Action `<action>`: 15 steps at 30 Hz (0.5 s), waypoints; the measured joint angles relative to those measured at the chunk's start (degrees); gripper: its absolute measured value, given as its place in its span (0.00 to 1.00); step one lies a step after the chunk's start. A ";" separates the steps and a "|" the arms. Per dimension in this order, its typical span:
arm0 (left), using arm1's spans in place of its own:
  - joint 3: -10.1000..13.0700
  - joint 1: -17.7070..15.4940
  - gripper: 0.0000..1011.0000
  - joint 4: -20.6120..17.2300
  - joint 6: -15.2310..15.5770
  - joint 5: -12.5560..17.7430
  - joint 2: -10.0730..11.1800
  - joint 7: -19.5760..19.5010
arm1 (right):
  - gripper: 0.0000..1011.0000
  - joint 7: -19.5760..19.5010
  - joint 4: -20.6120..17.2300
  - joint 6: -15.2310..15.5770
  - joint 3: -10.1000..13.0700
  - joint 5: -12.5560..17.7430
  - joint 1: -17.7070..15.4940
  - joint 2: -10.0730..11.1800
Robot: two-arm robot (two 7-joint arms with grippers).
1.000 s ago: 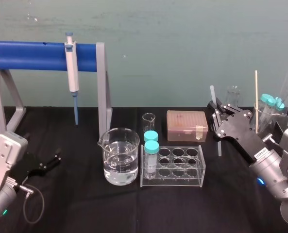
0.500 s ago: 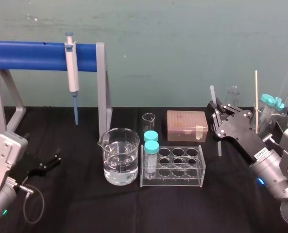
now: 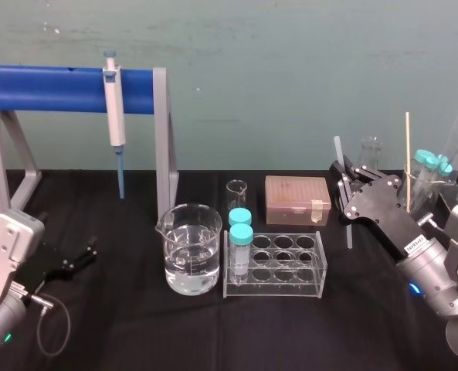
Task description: Pick up the stirring rod with one hand, then place it down.
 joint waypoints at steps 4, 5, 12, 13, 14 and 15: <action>0.00 0.00 0.99 0.00 0.00 0.00 0.00 0.00 | 0.07 0.00 0.00 0.00 0.00 0.00 0.00 0.00; 0.00 0.00 0.99 0.00 0.00 0.00 0.00 0.00 | 0.07 0.00 0.00 0.00 0.00 0.00 0.00 0.00; 0.00 0.00 0.99 0.00 0.00 0.00 0.00 0.00 | 0.07 0.00 0.00 0.00 0.00 0.00 0.00 0.00; 0.00 0.00 0.99 0.00 0.00 0.00 0.00 0.00 | 0.07 0.00 0.00 0.00 0.00 0.00 0.00 0.00; 0.00 0.00 0.99 0.00 0.00 0.00 0.00 0.00 | 0.07 0.00 0.00 0.00 0.00 0.00 0.00 0.00; 0.00 0.00 0.99 0.00 0.00 0.00 0.00 0.00 | 0.07 0.00 0.00 0.00 0.00 0.00 0.00 0.00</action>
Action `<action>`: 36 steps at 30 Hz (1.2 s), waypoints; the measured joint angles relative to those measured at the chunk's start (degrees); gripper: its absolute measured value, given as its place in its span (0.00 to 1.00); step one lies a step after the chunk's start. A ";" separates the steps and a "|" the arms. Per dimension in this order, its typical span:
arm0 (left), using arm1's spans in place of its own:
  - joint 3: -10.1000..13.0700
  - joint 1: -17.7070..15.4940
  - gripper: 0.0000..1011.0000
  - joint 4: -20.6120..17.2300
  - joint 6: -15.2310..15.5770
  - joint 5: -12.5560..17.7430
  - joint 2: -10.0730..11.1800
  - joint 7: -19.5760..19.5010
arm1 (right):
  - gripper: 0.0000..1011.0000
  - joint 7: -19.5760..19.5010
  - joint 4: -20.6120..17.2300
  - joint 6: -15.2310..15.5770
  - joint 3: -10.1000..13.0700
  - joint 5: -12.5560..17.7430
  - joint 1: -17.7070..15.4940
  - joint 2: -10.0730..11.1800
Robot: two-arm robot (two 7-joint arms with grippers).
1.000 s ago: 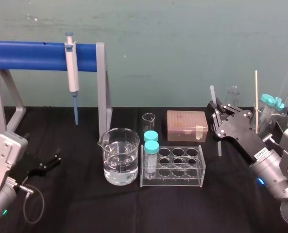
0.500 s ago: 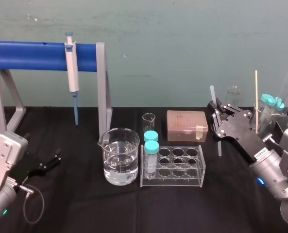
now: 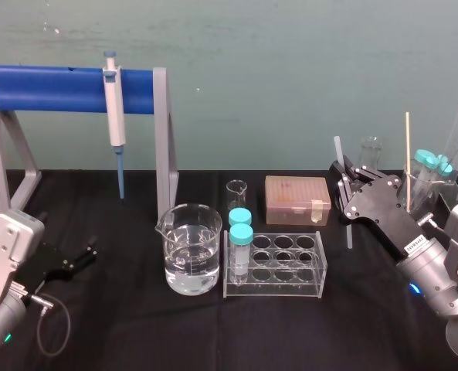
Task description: Pick up the stirring rod with one hand, then place it down.
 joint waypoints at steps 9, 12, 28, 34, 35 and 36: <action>0.00 0.00 0.99 0.00 0.00 0.00 0.00 0.00 | 0.07 0.00 0.00 0.00 0.00 0.00 0.00 0.00; 0.00 0.00 0.99 0.00 0.00 0.00 0.00 0.00 | 0.07 0.17 0.00 0.00 0.07 -0.01 0.00 -0.05; 0.00 0.00 0.99 0.00 0.00 0.00 0.00 0.00 | 0.07 7.30 1.29 -1.49 -2.44 2.83 1.73 -0.76; 0.00 0.00 0.99 0.00 0.00 0.00 0.00 0.00 | 0.07 9.19 2.89 -1.73 -3.54 4.27 2.76 -1.04; 0.00 0.00 0.99 0.00 0.00 0.00 0.00 0.00 | 0.07 9.55 3.31 -1.86 -3.72 4.56 2.98 -1.09; 0.00 0.00 0.99 0.00 0.00 0.00 0.00 0.00 | 0.07 9.74 3.53 -1.93 -3.81 4.72 3.11 -1.12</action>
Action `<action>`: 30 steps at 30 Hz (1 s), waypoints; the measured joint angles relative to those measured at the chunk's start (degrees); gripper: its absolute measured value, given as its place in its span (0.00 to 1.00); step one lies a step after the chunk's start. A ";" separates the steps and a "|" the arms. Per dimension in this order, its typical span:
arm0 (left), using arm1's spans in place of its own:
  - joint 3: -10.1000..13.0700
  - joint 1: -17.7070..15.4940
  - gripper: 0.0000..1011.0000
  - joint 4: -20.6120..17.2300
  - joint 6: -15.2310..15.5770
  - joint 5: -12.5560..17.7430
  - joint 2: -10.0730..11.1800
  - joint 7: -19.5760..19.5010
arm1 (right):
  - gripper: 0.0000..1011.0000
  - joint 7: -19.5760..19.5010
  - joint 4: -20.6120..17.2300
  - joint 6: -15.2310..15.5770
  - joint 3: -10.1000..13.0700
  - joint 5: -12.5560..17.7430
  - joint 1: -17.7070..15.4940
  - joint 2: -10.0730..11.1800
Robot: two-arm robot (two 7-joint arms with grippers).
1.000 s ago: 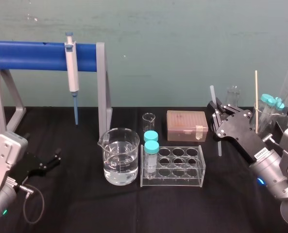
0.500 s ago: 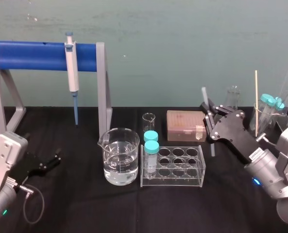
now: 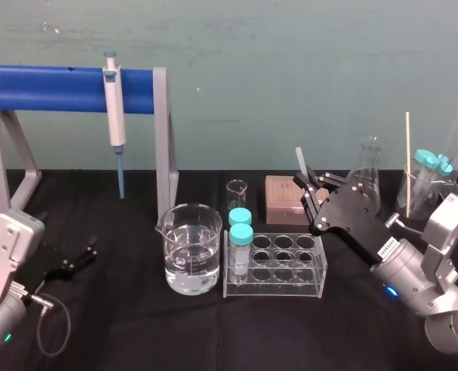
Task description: Pick up the stirring rod with one hand, then place it down.
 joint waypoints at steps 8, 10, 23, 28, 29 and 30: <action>0.00 0.00 0.99 0.00 0.00 0.00 0.00 0.00 | 0.07 1.50 3.24 -0.17 -0.51 1.68 1.59 -0.56; 0.00 0.00 0.99 0.00 0.00 0.00 0.00 0.00 | 0.07 2.00 4.27 -0.21 -0.62 2.13 2.06 -0.75; 0.00 0.00 0.99 0.00 0.00 0.00 0.00 0.00 | 0.07 5.08 9.73 -0.76 -1.12 4.55 4.94 -1.83; 0.00 0.00 0.99 0.00 0.00 0.00 0.00 0.00 | 0.07 6.06 12.36 -0.76 -1.07 5.57 6.09 -2.47; 0.00 0.00 0.99 0.00 0.00 0.00 0.00 0.00 | 0.07 6.24 12.83 -0.76 -1.06 5.69 6.28 -2.59; 0.00 0.00 0.99 0.00 0.00 0.00 0.00 0.00 | 0.07 6.62 13.65 -0.76 -1.05 5.97 6.66 -2.79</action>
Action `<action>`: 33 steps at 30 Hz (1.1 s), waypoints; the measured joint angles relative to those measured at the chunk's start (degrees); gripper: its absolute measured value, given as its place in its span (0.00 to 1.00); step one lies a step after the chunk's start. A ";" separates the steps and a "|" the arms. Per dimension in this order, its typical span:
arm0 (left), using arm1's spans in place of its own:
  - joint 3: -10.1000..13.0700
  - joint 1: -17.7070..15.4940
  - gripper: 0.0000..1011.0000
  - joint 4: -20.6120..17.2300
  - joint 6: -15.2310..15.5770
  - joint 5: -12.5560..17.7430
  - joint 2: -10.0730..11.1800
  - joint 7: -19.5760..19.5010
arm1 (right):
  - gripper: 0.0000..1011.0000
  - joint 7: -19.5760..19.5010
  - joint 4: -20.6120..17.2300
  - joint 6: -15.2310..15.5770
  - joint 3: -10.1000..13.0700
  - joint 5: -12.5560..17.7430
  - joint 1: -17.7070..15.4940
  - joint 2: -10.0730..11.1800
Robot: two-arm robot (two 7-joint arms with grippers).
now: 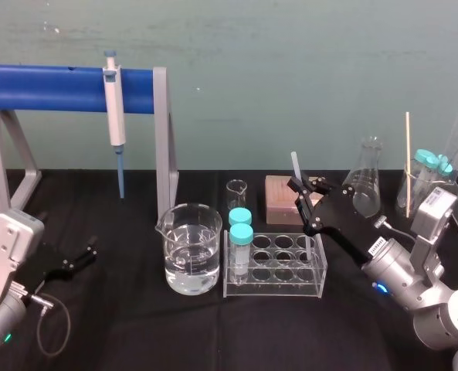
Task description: Pick up the stirring rod with one hand, then place it down.
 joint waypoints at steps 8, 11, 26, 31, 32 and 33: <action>0.00 0.00 0.99 0.00 0.00 0.00 0.00 0.00 | 0.07 1.84 3.15 0.22 0.18 1.39 1.34 -0.79; 0.00 0.00 0.99 0.00 0.00 0.00 0.00 0.00 | 0.07 2.63 4.25 1.05 0.26 2.11 1.70 -1.14; 0.00 0.00 0.99 0.00 0.00 0.00 0.00 0.00 | 0.07 2.87 7.35 4.25 0.26 2.48 2.53 -1.79; 0.00 0.00 0.99 0.00 0.00 0.00 0.00 0.00 | 0.07 1.70 7.41 4.65 0.05 1.31 2.47 -1.67; 0.00 0.00 0.99 0.00 0.00 0.00 0.00 0.00 | 0.07 1.59 7.49 4.71 0.02 1.15 2.48 -1.66; 0.00 0.00 0.99 0.00 0.00 0.00 0.00 0.00 | 0.07 1.36 7.66 4.92 -0.06 0.86 2.50 -1.65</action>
